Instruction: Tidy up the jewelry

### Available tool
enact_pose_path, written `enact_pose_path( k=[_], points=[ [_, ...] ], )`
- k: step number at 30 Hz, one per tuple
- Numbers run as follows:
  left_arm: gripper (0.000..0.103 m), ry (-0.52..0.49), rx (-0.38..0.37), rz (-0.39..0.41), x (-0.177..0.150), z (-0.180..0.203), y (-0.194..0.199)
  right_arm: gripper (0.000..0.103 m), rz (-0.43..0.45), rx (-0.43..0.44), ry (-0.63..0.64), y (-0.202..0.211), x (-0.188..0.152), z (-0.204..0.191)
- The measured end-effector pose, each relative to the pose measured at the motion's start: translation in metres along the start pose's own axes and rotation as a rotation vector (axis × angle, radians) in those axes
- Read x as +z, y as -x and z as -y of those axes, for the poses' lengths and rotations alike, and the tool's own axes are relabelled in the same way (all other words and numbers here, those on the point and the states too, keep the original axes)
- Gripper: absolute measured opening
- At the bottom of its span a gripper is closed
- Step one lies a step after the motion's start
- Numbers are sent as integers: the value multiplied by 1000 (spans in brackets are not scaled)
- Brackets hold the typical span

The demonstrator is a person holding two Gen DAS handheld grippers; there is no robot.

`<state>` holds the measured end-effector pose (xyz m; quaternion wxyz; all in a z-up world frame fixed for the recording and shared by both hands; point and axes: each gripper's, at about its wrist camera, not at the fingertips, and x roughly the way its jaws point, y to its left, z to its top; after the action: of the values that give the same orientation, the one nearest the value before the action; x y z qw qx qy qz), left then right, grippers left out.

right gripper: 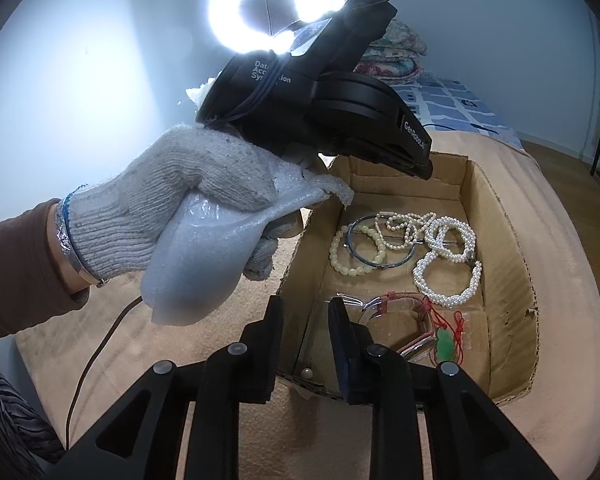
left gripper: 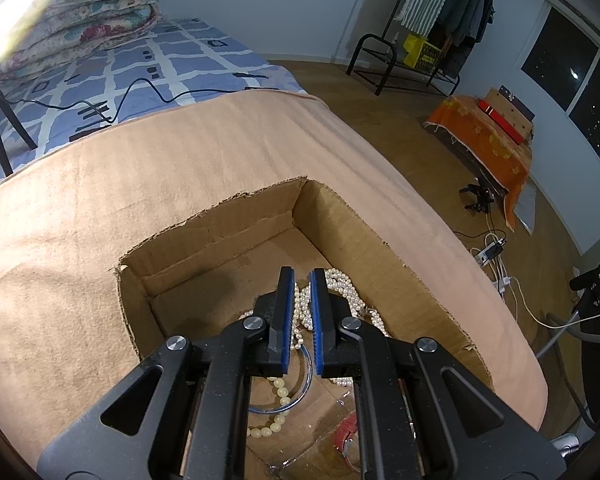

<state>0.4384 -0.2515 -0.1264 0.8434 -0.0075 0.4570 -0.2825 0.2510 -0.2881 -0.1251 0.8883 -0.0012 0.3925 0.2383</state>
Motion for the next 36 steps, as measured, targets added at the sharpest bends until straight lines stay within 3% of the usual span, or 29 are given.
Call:
enact_pose_path(
  k=[8,21,31,36],
  points=[
    [6,-16,4,39,0,11,35,26,15,-12,25,19,4,-13],
    [6,-55,17,158,-4,45,134,27,60,-54,75,82,8,-43],
    [6,-76,42,248,-33,64,218,29,114,-80,51,132,3,-66],
    [6,-86,64,286,-59,73,262,36,140,-92,20,153,-4,-75]
  ],
)
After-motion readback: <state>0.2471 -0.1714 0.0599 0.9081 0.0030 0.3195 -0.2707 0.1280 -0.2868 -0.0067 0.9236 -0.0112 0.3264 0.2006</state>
